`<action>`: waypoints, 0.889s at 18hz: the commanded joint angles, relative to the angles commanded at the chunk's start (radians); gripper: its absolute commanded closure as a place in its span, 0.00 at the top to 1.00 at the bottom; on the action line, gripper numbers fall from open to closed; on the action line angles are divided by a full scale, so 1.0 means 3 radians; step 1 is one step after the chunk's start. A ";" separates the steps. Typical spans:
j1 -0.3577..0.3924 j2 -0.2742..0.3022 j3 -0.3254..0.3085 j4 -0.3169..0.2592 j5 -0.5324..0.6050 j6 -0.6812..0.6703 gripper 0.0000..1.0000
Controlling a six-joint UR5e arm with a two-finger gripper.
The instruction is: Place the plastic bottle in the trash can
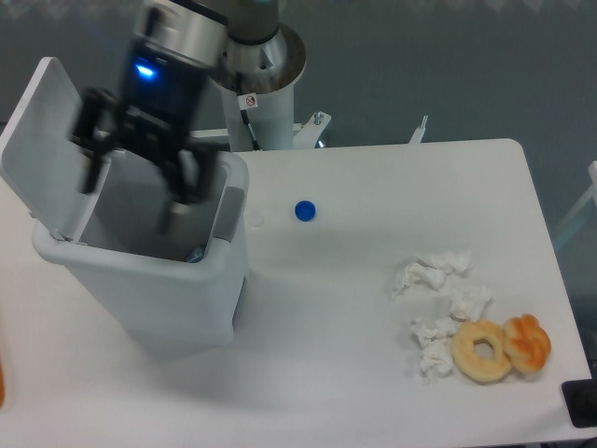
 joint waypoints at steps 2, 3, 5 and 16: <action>0.0153 -0.0057 -0.0040 0.0000 0.0262 0.0235 1.00; 0.0220 -0.0067 -0.0046 -0.0020 0.0268 0.0251 1.00; 0.0394 -0.0144 -0.0046 -0.0066 0.0252 0.0267 1.00; 0.0686 -0.0527 -0.0204 -0.0505 0.0701 0.1650 1.00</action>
